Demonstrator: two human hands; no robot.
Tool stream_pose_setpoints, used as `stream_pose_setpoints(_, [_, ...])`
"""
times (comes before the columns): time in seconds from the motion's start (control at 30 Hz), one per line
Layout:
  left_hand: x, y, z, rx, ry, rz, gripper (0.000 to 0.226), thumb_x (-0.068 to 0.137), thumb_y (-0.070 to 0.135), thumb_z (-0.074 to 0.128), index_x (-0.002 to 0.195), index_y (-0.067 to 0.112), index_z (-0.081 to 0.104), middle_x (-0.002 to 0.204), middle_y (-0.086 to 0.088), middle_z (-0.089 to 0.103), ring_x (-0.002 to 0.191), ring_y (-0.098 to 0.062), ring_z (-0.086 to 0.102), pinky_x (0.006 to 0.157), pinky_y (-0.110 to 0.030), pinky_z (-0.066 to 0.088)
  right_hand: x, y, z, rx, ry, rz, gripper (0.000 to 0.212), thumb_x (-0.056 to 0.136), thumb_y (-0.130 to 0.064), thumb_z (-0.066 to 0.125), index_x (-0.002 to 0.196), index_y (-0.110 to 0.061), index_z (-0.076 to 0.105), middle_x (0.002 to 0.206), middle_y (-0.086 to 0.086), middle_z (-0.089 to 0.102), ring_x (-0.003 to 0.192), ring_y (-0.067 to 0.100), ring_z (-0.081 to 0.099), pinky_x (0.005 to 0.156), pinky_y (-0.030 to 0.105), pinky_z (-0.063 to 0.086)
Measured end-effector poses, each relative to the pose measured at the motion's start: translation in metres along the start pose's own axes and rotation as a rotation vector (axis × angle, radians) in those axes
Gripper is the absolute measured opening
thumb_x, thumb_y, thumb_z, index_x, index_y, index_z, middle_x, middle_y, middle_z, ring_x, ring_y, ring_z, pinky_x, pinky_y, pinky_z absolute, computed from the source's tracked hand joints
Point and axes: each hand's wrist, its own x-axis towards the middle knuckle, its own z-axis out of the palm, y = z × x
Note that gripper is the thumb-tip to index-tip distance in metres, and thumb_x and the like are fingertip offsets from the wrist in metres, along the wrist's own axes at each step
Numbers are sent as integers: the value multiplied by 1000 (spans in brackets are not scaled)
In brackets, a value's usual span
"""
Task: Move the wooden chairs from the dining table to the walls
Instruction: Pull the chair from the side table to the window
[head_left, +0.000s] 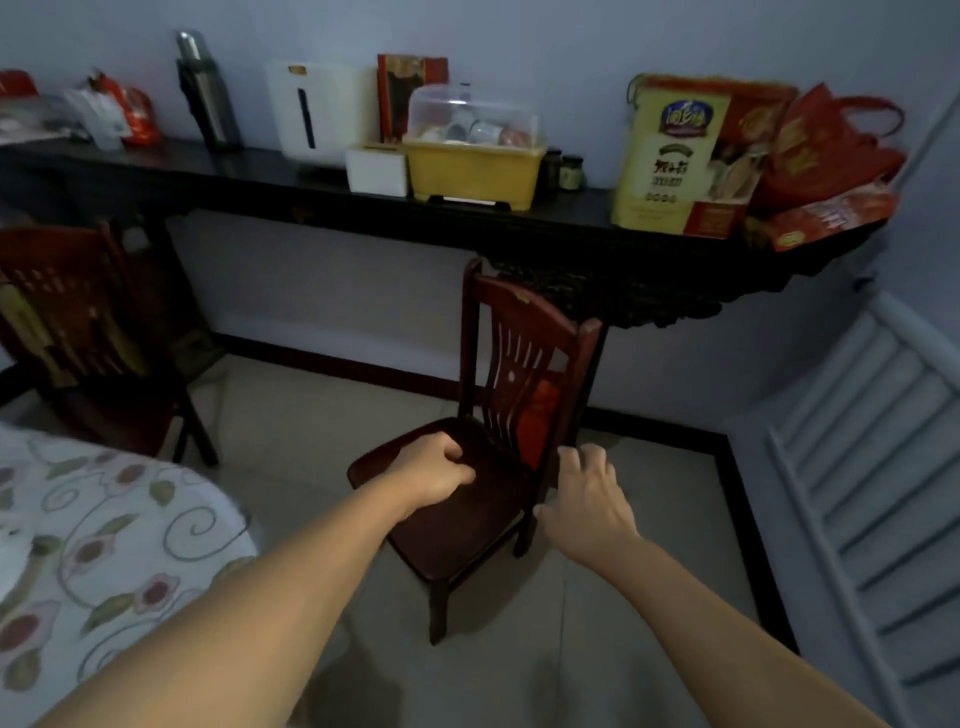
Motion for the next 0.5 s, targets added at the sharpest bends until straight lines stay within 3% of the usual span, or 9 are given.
stream_pose_setpoints(0.17, [85, 32, -32, 7, -21, 45, 49, 85, 26, 64, 130, 17, 48, 130, -8, 54, 111, -25, 59, 99, -39, 47, 81, -9, -20, -17, 46, 34, 67, 87, -32, 62, 140, -12, 26, 145, 13, 23, 130, 29, 33, 105, 37, 38])
stream_pose_setpoints(0.3, [144, 55, -38, 18, -43, 92, 51, 86, 26, 64, 132, 16, 45, 131, -8, 51, 115, -23, 52, 95, -32, 43, 145, -5, -30, -6, 44, 62, 68, 87, -31, 62, 141, -12, 25, 146, 13, 23, 131, 29, 33, 107, 38, 38])
stream_pose_setpoints(0.5, [238, 85, -37, 80, -14, 103, 53, 84, 24, 67, 131, 15, 45, 131, -8, 53, 115, -23, 54, 96, -35, 47, 253, 8, -37, 16, 70, 58, 65, 86, -31, 63, 138, -12, 28, 140, 13, 29, 126, 30, 37, 104, 39, 39])
